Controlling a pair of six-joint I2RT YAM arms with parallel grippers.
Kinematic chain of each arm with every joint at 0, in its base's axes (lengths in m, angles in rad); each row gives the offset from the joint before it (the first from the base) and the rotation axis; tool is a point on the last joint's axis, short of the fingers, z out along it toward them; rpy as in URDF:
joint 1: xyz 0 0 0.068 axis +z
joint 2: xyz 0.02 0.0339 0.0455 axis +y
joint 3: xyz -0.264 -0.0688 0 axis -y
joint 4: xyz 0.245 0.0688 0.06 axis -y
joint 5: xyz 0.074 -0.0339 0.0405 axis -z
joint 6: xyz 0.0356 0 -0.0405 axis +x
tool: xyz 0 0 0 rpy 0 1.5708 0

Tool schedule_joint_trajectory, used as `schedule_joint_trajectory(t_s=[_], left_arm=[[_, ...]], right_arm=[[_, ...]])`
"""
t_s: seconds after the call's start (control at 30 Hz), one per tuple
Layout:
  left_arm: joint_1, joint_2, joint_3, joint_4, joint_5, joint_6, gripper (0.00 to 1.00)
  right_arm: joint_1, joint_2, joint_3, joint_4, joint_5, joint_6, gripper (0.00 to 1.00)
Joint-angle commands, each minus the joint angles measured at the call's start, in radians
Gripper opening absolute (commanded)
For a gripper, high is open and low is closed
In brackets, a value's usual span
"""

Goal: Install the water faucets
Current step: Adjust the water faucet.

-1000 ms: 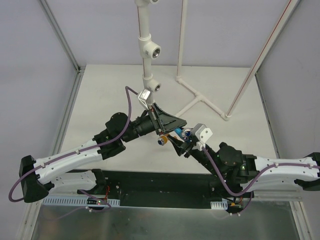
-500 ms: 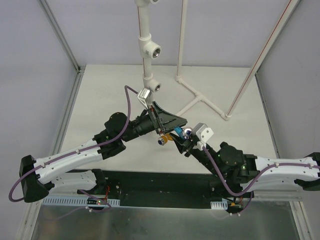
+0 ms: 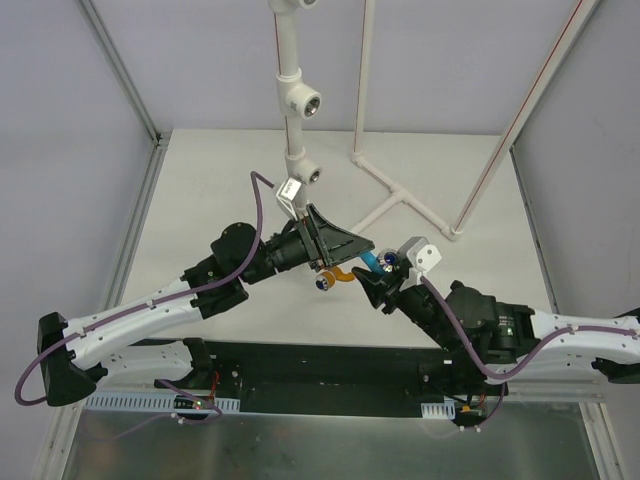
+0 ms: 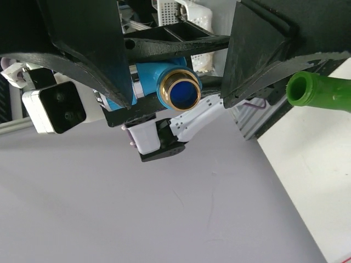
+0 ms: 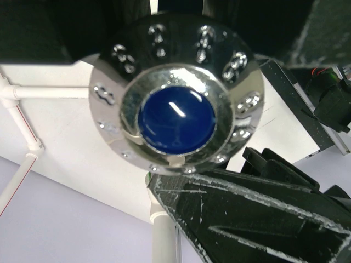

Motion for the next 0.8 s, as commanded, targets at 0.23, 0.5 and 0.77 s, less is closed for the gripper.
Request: schedule_joint_trajectory(t_s=[0.23,0.5,0.77], left_arm=[[-0.011,-0.025,0.117,-0.115,-0.046,0.121,0.67],[-0.013,-0.003,0.130,-0.076,-0.007,0.089,0.66],[-0.016,-0.025,0.139,-0.111,0.019,0.156,0.67]], right_arm=[[-0.007,0.034,0.045,-0.190,0.021,0.175,0.00],[-0.051,0.057,0.040,-0.225,-0.004,0.222,0.00],[-0.065,0.033,0.081,-0.248,-0.074,0.210,0.00]])
